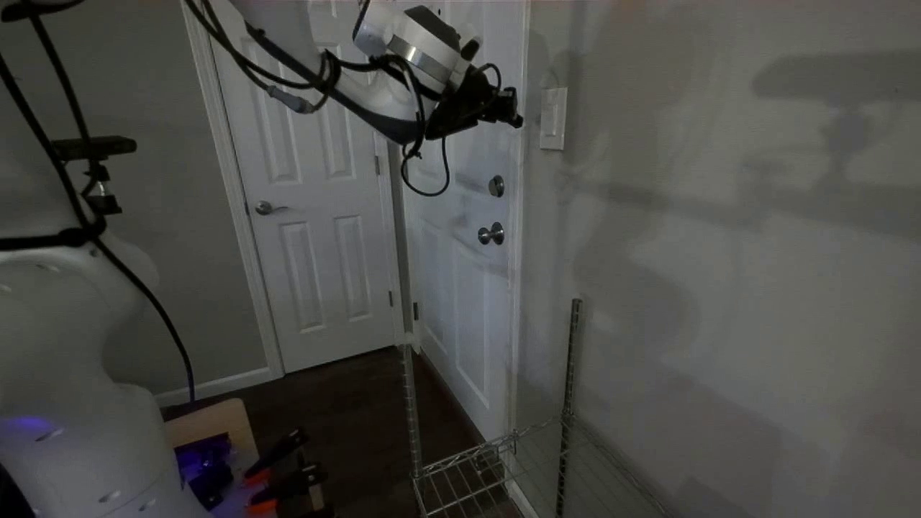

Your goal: Flip the switch on the wall

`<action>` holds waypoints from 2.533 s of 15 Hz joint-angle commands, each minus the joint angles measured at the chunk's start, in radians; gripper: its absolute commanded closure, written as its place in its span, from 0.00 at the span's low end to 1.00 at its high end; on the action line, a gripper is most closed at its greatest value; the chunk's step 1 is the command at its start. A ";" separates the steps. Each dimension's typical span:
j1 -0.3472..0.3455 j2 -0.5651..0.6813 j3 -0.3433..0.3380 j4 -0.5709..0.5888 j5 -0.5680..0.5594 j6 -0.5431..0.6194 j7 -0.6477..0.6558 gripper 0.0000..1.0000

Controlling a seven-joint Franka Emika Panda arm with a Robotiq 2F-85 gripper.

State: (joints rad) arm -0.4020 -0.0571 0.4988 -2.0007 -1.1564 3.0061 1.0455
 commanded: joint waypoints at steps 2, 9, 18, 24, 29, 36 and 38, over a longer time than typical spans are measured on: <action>0.001 0.076 0.014 0.097 -0.171 -0.021 0.135 0.97; 0.025 0.172 0.009 0.218 -0.318 -0.079 0.227 0.97; 0.059 0.237 0.001 0.334 -0.508 -0.182 0.358 0.97; 0.069 0.245 0.005 0.340 -0.577 -0.216 0.414 0.97; 0.068 0.213 0.007 0.296 -0.554 -0.227 0.450 0.97; 0.086 0.135 0.024 0.219 -0.590 -0.208 0.604 0.97; 0.094 0.110 0.028 0.196 -0.590 -0.215 0.636 0.97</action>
State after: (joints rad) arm -0.3086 0.1257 0.5237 -1.7368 -1.7034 2.7996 1.5800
